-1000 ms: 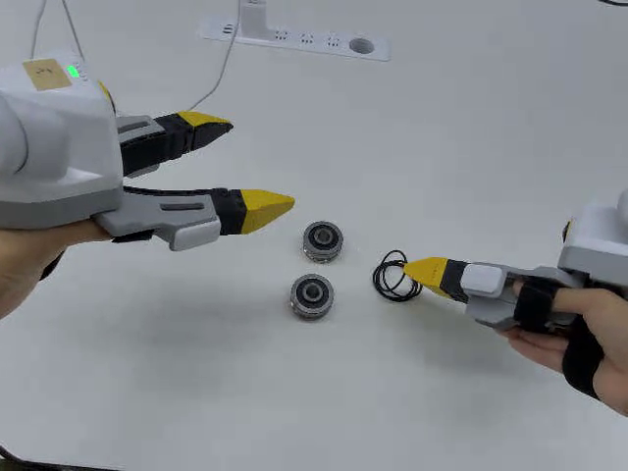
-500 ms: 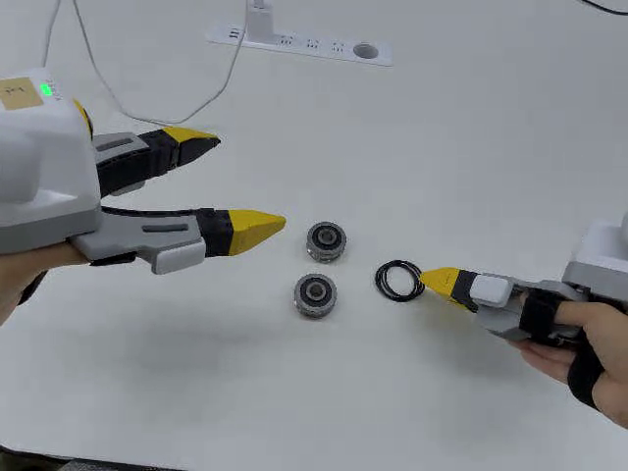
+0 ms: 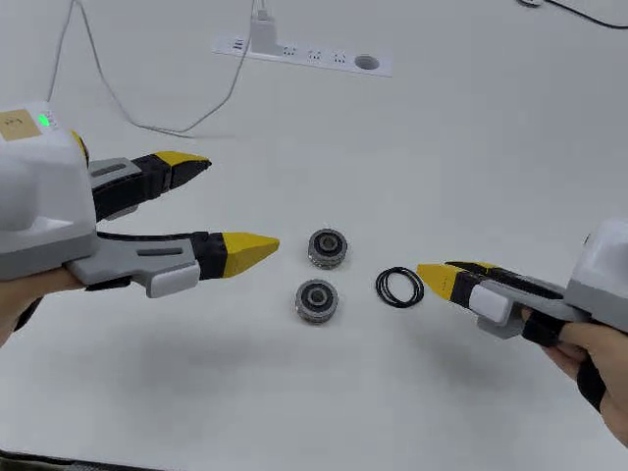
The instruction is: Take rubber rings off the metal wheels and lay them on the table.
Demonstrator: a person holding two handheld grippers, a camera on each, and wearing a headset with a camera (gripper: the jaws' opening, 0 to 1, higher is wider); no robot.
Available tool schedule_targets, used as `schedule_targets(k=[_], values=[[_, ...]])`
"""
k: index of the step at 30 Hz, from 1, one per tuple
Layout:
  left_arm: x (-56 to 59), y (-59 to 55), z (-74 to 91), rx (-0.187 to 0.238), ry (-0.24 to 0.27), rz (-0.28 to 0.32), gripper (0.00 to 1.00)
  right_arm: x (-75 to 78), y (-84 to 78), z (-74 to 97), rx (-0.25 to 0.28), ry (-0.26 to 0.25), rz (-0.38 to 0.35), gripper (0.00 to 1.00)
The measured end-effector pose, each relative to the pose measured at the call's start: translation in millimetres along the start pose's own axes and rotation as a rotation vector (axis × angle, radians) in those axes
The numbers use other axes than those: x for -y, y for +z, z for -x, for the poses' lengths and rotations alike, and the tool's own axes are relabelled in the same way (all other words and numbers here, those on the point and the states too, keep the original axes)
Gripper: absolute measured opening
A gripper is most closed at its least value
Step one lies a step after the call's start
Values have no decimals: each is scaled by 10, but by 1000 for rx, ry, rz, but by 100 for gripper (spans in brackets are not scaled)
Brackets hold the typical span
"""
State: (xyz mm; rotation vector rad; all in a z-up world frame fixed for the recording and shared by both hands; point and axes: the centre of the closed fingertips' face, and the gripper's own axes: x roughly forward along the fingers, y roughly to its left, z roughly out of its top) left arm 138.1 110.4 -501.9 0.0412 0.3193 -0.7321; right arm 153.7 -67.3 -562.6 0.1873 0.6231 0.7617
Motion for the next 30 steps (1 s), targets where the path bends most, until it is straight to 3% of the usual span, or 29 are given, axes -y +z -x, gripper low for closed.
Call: schedule_targets(k=[4,13,21,26,30], values=[[-10,-19,82,8,23,20,75,-118,122,72,38,19,121,34],[-4,-100,338,12,61,64,81,-211,185,292,70,15,192,42],[20,-145,557,34,102,86,87,-279,116,496,53,-10,292,51],[61,-230,642,4,122,83,90,-341,29,562,16,5,350,53],[95,-229,699,14,129,70,94,-338,10,625,13,-4,391,60]])
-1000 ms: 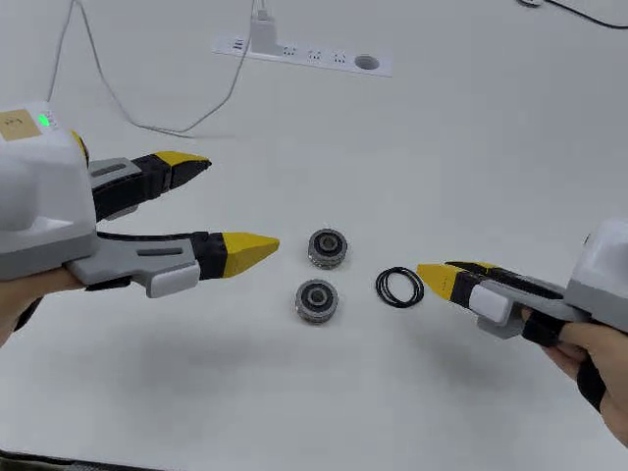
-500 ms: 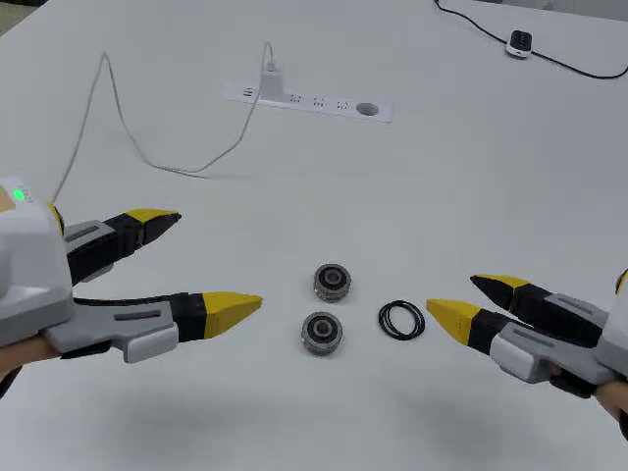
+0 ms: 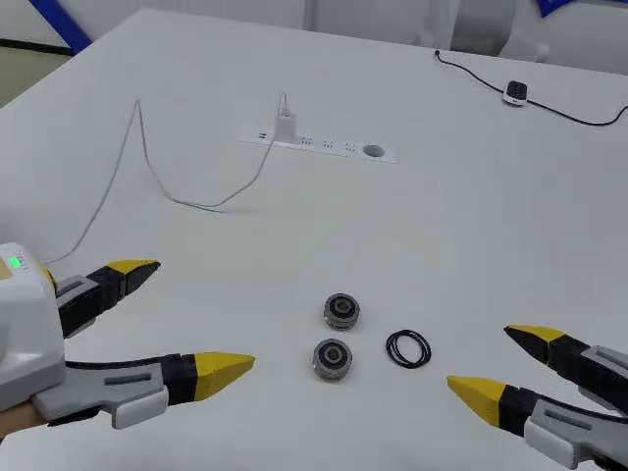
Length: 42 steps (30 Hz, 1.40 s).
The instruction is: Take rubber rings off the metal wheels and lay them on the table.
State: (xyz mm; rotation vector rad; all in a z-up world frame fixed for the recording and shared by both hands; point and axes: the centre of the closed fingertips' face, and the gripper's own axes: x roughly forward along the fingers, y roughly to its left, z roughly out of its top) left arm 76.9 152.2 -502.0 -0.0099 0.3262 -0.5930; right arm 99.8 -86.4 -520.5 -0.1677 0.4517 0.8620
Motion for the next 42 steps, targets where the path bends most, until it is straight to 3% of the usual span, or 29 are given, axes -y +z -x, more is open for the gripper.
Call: schedule_targets(k=[3,4,6,9,15,18,28,42], values=[[14,-37,26,-23,6,-12,98,-50,-21,43,-12,6,32,66],[9,-16,40,-13,16,22,99,-74,-38,60,-15,15,36,66],[35,78,51,44,8,31,100,-108,-61,79,-20,19,39,67],[63,22,77,7,9,3,100,-173,-112,111,-31,25,47,73],[98,-26,117,10,4,-3,100,-224,-196,150,-53,37,63,78],[107,-88,118,-9,9,-10,100,-253,-212,161,-61,42,57,80],[213,-117,95,-22,-30,-39,100,-220,-224,154,-66,29,58,85],[222,-125,83,-31,-28,-53,100,-134,-224,127,-84,22,58,89]])
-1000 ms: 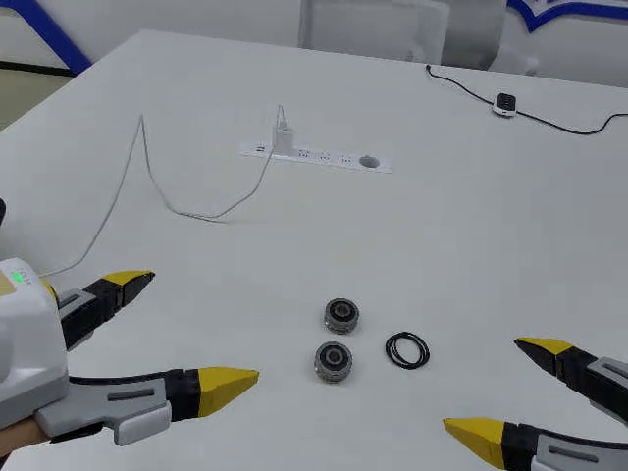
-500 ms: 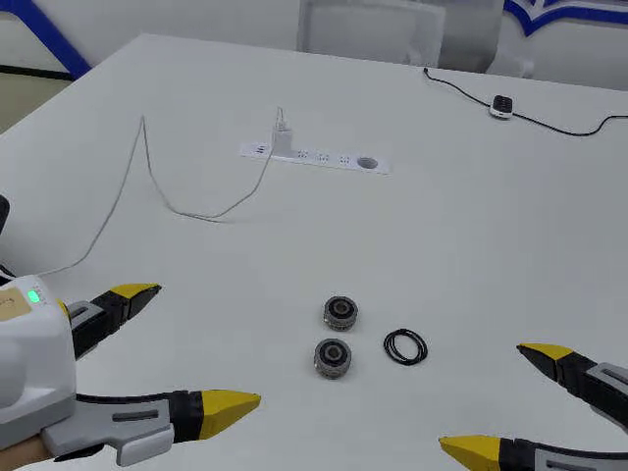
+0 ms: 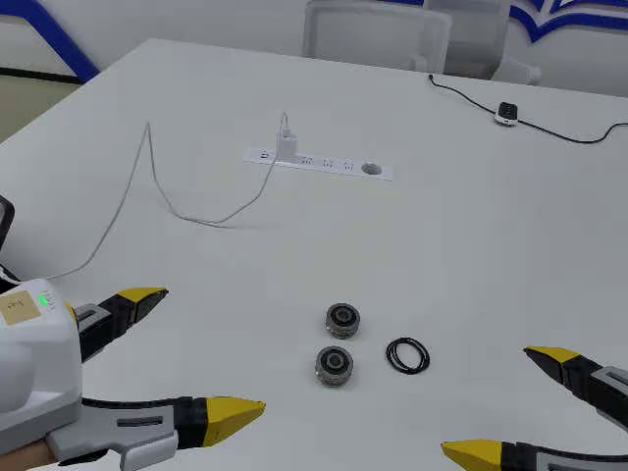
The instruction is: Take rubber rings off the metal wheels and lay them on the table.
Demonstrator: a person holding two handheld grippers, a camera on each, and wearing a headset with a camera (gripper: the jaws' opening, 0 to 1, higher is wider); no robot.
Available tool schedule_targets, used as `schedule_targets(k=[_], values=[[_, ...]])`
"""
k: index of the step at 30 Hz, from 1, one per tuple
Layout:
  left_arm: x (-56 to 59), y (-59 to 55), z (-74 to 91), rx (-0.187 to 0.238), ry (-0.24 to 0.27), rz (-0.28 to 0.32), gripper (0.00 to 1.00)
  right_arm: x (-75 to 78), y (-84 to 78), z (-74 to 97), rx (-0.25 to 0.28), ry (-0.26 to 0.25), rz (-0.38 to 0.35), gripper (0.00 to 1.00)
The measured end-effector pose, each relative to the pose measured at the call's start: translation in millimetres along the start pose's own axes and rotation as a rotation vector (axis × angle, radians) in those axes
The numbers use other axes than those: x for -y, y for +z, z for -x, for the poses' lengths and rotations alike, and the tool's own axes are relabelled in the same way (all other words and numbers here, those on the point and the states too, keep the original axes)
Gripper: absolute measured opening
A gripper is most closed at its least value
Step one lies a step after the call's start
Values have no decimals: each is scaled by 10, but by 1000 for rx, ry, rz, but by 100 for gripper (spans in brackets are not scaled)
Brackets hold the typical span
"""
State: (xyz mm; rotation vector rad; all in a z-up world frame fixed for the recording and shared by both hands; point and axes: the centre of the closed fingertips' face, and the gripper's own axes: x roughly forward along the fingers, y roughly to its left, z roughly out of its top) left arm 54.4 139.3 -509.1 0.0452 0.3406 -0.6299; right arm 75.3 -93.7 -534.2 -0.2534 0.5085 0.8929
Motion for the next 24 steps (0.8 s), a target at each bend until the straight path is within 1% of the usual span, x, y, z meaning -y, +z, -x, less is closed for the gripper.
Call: schedule_targets(k=[5,8,12,15,19,24], values=[[14,-34,1,-15,-2,-7,100,9,-21,7,2,-4,-12,90],[12,-20,3,-11,-3,1,100,1,-33,10,-2,0,-11,90],[-4,0,13,-10,2,-3,100,4,-43,9,-3,3,-16,90],[-18,-4,19,-9,6,0,100,11,-42,1,-5,4,-15,89],[-5,-13,21,-16,4,-2,100,7,-33,-13,-4,9,-15,89],[5,-6,8,-19,0,-6,100,39,-40,-14,-3,6,-25,88]])
